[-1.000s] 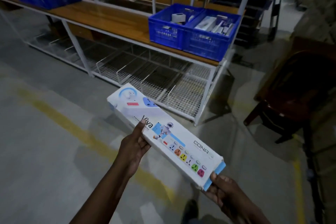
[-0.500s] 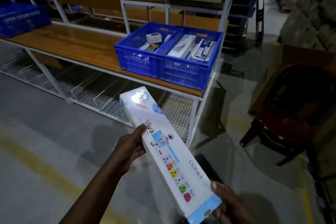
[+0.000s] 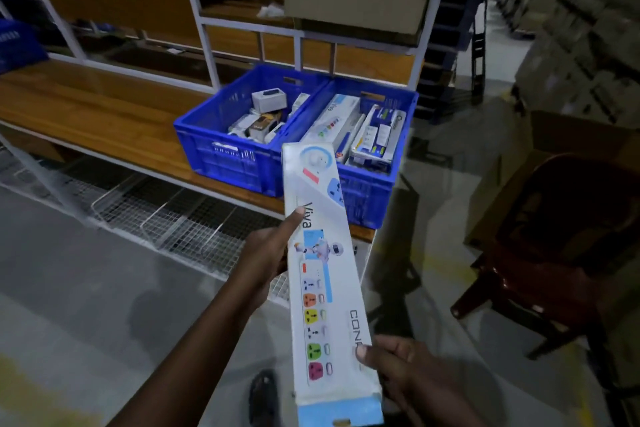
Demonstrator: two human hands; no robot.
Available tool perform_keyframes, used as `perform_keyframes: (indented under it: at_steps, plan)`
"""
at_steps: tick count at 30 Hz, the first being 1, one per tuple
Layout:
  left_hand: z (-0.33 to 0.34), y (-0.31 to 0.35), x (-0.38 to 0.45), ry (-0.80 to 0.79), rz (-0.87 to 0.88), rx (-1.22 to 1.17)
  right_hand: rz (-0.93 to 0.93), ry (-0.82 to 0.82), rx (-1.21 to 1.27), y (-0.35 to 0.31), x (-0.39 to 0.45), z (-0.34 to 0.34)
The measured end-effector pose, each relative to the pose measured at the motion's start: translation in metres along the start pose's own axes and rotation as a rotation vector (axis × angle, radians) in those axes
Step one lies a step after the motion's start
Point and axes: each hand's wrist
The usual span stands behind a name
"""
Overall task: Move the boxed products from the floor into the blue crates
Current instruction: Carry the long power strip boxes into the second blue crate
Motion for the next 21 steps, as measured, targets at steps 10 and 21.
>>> perform_keyframes:
  at_steps: [10, 21]
  plan:
    - [-0.014, 0.066, 0.148, -0.318, 0.116, 0.149, -0.130, 0.393, 0.304, -0.123, 0.129, 0.042]
    - [-0.048, 0.127, 0.287, -0.283, 0.346, 0.341, -0.263, 0.699, 0.395, -0.220, 0.245, 0.052]
Point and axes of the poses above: each hand's wrist, its own x-axis towards the middle knuckle, its own z-axis out of the palm, y = z × x, and after that the axes turned 4 degrees about y, right-handed
